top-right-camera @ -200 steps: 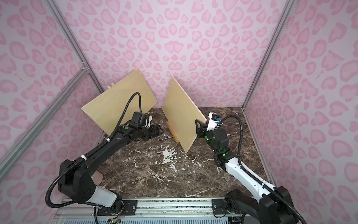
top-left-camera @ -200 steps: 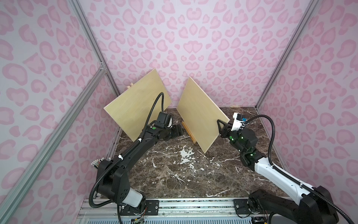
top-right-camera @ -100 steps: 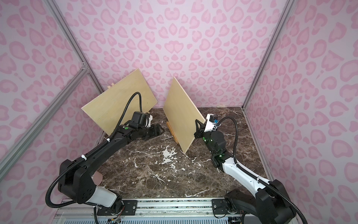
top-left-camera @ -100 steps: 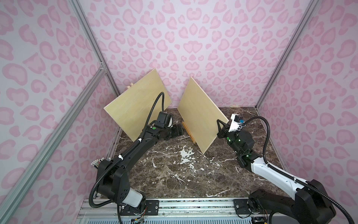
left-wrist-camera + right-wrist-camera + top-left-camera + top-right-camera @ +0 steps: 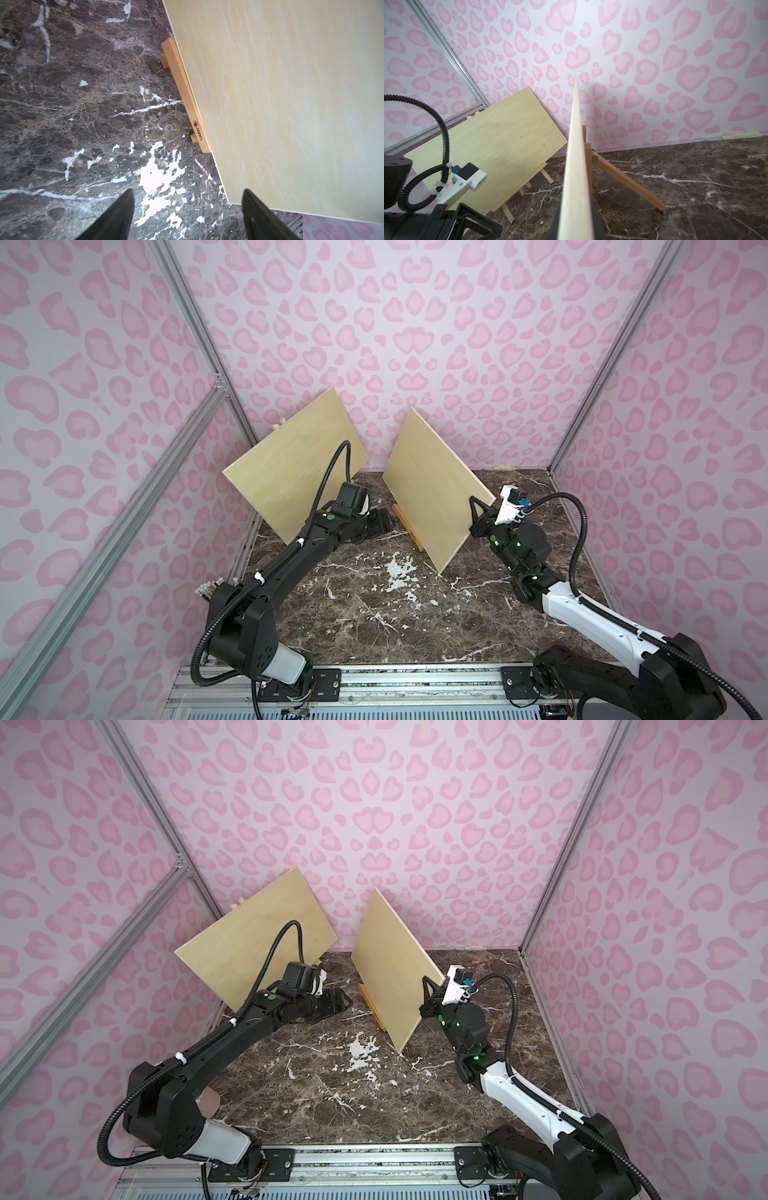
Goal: Disassemble the easel
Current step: Pick up the drawing board from the easel.
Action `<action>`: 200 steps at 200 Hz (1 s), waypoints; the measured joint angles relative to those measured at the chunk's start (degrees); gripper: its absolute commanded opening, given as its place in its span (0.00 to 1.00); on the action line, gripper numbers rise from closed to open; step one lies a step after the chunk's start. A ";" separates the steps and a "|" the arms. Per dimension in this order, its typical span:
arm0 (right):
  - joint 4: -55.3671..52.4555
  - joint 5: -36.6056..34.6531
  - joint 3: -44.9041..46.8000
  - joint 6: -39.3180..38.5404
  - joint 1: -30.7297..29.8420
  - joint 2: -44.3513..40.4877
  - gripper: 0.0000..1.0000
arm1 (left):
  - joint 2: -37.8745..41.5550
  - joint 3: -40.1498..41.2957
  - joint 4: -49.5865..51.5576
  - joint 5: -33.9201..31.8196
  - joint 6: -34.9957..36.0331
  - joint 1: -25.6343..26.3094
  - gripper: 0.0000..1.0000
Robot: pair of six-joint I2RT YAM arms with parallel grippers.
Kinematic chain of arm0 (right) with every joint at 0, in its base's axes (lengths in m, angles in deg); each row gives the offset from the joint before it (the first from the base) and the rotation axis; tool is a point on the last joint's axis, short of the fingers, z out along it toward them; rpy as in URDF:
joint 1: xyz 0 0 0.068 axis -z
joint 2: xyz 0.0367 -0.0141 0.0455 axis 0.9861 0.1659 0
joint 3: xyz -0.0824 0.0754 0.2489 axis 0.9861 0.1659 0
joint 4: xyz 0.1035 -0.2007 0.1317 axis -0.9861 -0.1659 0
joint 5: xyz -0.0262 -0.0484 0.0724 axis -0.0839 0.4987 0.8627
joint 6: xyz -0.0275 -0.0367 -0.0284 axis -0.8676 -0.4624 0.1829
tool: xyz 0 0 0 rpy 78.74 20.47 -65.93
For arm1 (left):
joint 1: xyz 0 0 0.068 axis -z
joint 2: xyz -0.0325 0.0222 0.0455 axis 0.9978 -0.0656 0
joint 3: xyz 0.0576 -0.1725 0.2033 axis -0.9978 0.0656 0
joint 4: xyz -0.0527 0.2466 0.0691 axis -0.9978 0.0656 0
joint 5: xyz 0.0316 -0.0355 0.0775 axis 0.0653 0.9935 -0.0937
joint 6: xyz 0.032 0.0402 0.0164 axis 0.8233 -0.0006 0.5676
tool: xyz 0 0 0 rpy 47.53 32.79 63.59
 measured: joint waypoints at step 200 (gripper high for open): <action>2.49 0.98 -3.65 3.52 0.00 -0.09 0.00 | 2.62 7.41 -9.70 0.11 -12.39 0.02 0.85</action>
